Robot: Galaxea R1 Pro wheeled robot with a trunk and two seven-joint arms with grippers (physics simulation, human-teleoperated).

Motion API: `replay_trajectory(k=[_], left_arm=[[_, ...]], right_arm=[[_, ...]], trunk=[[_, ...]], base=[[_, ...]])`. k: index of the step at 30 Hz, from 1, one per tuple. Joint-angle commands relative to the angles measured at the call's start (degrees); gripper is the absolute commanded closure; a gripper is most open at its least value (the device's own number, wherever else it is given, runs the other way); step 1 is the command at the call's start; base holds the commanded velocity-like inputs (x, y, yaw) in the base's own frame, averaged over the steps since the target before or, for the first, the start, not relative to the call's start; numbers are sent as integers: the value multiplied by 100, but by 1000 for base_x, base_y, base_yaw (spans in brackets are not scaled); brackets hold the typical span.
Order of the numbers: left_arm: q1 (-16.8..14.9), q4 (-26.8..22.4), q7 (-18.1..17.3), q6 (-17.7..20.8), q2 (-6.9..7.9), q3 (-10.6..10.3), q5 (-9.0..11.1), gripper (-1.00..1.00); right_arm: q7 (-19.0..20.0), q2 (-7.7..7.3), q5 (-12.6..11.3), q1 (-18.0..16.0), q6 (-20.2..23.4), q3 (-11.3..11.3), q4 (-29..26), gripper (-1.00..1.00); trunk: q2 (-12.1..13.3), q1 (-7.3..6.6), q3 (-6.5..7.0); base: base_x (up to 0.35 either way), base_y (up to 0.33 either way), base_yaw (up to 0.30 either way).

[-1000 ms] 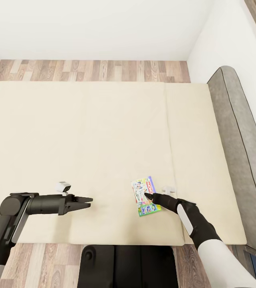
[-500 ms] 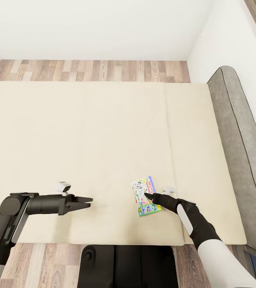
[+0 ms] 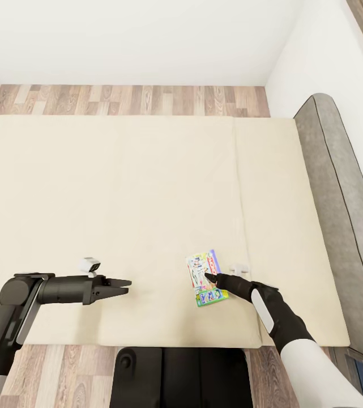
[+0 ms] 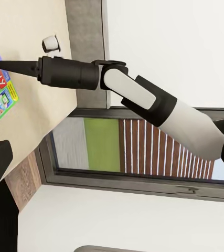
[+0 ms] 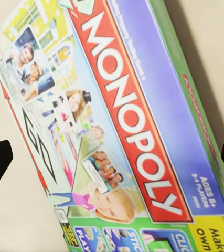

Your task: Put all the toys in the child's room - the three board games (two on the bed and one on the table), the two jigsaw puzzles on the table, and the tennis ball on the table - inside the toy box on the table in the child's room.

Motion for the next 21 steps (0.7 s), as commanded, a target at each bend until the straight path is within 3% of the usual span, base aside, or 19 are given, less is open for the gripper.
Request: replay_trajectory(k=[1,21], left_arm=[[-2,-1,-22,61,2,-1,-2,-100],[-2,0,-22,61,5,10,10,-100]], right_arm=[[6,5,-43,-1,54,-20,-6,-100],[13,8,-53,-1,58,-19,-6,-100]], trunk=[[-9,3,-6],[-9,3,-6]], base=[[0,0,0],[0,0,0]])
